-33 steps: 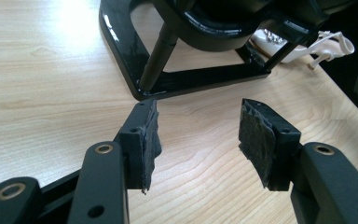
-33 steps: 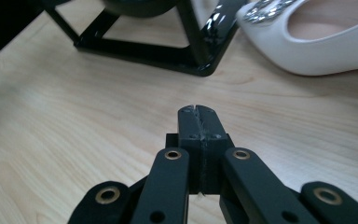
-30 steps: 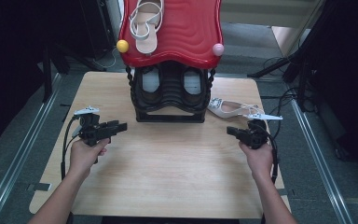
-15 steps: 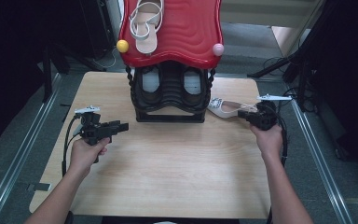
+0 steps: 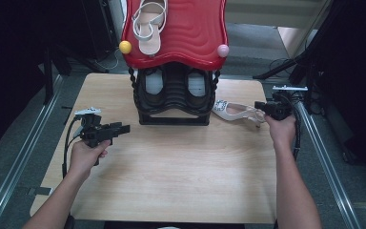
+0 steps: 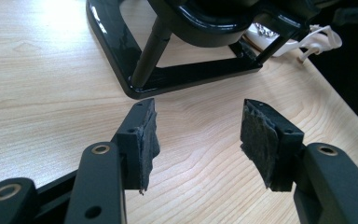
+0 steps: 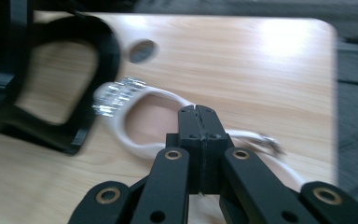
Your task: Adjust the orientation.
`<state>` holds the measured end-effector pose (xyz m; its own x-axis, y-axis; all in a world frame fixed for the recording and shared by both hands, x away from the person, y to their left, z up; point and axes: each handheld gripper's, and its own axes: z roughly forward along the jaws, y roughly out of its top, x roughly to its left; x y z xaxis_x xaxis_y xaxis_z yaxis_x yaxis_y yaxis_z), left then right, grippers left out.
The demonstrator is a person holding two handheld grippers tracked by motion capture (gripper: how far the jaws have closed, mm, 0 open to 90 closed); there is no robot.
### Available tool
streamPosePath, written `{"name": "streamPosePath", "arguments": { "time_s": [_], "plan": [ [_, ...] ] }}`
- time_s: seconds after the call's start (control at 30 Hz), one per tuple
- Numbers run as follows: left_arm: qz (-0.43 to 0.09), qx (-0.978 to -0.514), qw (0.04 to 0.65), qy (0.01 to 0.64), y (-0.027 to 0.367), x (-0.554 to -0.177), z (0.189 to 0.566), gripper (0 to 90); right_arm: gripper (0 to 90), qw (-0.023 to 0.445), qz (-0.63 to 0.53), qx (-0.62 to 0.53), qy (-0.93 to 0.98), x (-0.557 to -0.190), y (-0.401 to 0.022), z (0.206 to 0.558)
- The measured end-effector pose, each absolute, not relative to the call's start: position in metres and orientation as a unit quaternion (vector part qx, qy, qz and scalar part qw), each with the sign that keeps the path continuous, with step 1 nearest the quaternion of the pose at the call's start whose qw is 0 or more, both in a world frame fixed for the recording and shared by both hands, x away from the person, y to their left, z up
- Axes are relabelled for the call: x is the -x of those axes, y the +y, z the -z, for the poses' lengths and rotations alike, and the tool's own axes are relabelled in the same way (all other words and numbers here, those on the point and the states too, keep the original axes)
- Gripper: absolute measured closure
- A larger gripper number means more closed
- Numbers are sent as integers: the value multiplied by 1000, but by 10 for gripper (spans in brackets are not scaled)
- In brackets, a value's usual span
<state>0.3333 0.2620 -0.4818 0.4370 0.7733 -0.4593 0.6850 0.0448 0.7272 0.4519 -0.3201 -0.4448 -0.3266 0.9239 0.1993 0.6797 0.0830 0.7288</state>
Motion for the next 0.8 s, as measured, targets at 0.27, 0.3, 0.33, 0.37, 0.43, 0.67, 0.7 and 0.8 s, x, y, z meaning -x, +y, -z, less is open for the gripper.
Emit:
{"name": "streamPosePath", "arguments": {
  "time_s": [0.27, 0.3, 0.33, 0.37, 0.43, 0.67, 0.7, 0.8],
  "plan": [
    [-50, -692, 489, 529, 265, -335, 482, 473, 900, 133, -356, -562, 735, -458, -316, 469],
    [-56, -694, 489, 525, 266, -335, 481, 480, 900, 133, -358, -564, 732, -458, -315, 470],
    [-60, -693, 490, 525, 266, -334, 481, 485, 900, 132, -360, -566, 730, -458, -315, 473],
    [-63, -692, 493, 524, 267, -334, 480, 490, 900, 132, -359, -567, 729, -458, -315, 474],
    [-62, -690, 496, 524, 267, -334, 480, 490, 900, 129, -360, -569, 728, -457, -314, 476],
    [-60, -693, 491, 524, 264, -336, 482, 485, 900, 117, -361, -571, 728, -452, -309, 478],
    [-58, -694, 490, 525, 264, -336, 482, 485, 900, 114, -364, -574, 724, -451, -309, 478],
    [-64, -696, 487, 523, 264, -337, 482, 489, 900, 113, -373, -576, 719, -444, -307, 479]
  ]
}}
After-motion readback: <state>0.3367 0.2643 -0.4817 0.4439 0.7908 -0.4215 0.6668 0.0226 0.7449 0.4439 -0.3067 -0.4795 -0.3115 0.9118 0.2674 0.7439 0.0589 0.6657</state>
